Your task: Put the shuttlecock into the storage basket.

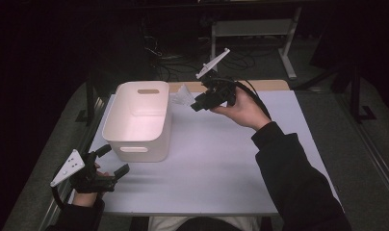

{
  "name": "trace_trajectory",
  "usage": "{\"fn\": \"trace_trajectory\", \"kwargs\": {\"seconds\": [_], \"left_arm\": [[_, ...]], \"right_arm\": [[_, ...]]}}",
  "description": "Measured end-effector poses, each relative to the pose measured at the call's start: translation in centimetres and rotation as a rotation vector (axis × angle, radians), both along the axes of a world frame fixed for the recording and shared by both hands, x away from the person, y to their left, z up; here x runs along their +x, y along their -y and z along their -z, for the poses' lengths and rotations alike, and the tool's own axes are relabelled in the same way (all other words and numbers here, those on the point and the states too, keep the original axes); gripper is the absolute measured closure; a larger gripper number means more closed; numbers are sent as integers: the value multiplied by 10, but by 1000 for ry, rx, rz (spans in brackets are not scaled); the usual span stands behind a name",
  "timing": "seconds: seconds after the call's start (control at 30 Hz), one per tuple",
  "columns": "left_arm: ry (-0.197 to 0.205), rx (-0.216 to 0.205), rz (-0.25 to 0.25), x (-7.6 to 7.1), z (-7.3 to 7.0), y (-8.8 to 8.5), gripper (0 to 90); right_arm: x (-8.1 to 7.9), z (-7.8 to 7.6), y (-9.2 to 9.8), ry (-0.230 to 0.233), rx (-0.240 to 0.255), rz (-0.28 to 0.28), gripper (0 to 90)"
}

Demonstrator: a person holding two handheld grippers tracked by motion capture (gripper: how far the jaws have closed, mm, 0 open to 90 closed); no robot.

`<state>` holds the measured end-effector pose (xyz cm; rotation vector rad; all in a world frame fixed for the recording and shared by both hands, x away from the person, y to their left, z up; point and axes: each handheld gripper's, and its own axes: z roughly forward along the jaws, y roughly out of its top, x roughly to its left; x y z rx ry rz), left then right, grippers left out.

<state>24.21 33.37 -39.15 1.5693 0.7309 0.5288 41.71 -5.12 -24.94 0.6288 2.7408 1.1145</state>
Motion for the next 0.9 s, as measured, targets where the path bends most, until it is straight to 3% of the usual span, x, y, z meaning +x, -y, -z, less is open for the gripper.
{"fn": "trace_trajectory", "kwargs": {"seconds": [0.9], "left_arm": [[0, -1, 3, 0, 0, 0, 0]], "right_arm": [[-1, -16, -39, 21, -4, -63, 642]]}}
